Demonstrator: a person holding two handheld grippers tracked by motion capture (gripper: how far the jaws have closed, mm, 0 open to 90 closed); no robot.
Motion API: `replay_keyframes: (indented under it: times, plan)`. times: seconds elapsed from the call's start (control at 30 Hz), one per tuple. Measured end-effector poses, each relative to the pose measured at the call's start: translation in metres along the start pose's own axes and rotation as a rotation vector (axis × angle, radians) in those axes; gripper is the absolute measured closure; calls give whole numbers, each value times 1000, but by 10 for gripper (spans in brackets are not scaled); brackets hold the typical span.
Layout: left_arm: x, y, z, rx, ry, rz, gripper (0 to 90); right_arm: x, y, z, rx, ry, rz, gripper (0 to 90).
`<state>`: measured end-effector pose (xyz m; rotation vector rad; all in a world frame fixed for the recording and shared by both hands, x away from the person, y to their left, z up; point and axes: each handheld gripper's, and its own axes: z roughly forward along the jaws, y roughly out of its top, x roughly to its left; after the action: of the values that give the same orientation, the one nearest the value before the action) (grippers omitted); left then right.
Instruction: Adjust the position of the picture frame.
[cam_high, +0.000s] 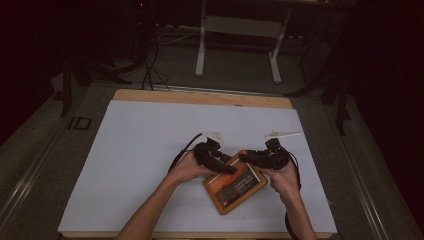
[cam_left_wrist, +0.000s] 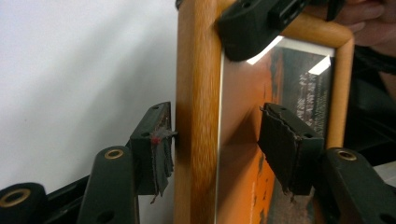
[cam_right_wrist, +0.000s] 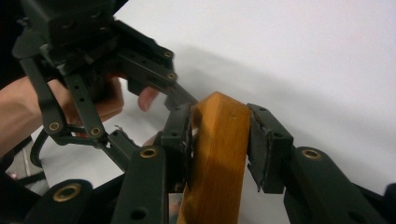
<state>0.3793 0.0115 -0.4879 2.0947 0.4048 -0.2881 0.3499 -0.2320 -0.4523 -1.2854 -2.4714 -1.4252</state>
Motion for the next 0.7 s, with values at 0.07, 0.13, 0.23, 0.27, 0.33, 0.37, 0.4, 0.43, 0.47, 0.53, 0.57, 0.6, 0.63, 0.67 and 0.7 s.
replay_keyframes:
  times: [0.07, 0.13, 0.23, 0.27, 0.33, 0.37, 0.4, 0.43, 0.47, 0.53, 0.57, 0.6, 0.63, 0.67, 0.7]
  plan:
    - [-1, -1, -5, 0, -13, 5, 435, 12, 8, 6, 8, 8, -46, 636]
    - [-1, -3, -10, -5, -37, 4, 434, 20, 13, 9, 13, 14, -91, 640]
    - [-3, -6, -19, -9, -75, 8, 434, 36, 20, 14, 26, 36, -165, 645]
    - [-4, -7, -22, -10, -85, 16, 439, 41, 22, 16, 32, 40, -193, 646]
    - [-7, -10, -28, -12, -93, 33, 467, 52, 26, 19, 43, 56, -243, 644]
    - [-7, -10, -28, -12, -93, 33, 477, 52, 26, 19, 43, 56, -243, 644]
    - [-7, -10, -28, -12, -93, 33, 477, 56, 27, 21, 48, 59, -268, 641]
    - [-13, -14, -37, -16, -69, 52, 497, 64, 29, 23, 60, 57, -312, 638]
    - [-15, -17, -40, -19, -67, 57, 511, 67, 29, 24, 63, 61, -325, 636]
    - [-19, -21, -45, -30, -56, 64, 536, 72, 30, 24, 66, 74, -359, 633]
    - [-21, -22, -48, -31, -48, 69, 548, 75, 30, 24, 68, 74, -377, 627]
    - [-23, -24, -50, -34, -40, 77, 555, 78, 30, 25, 70, 72, -392, 619]
    - [-26, -25, -52, -40, -37, 80, 567, 80, 29, 24, 73, 69, -410, 605]
    - [-28, -27, -54, -44, -33, 85, 578, 82, 29, 24, 77, 66, -425, 588]
    - [-30, -28, -56, -50, -30, 91, 594, 84, 28, 24, 80, 62, -436, 562]
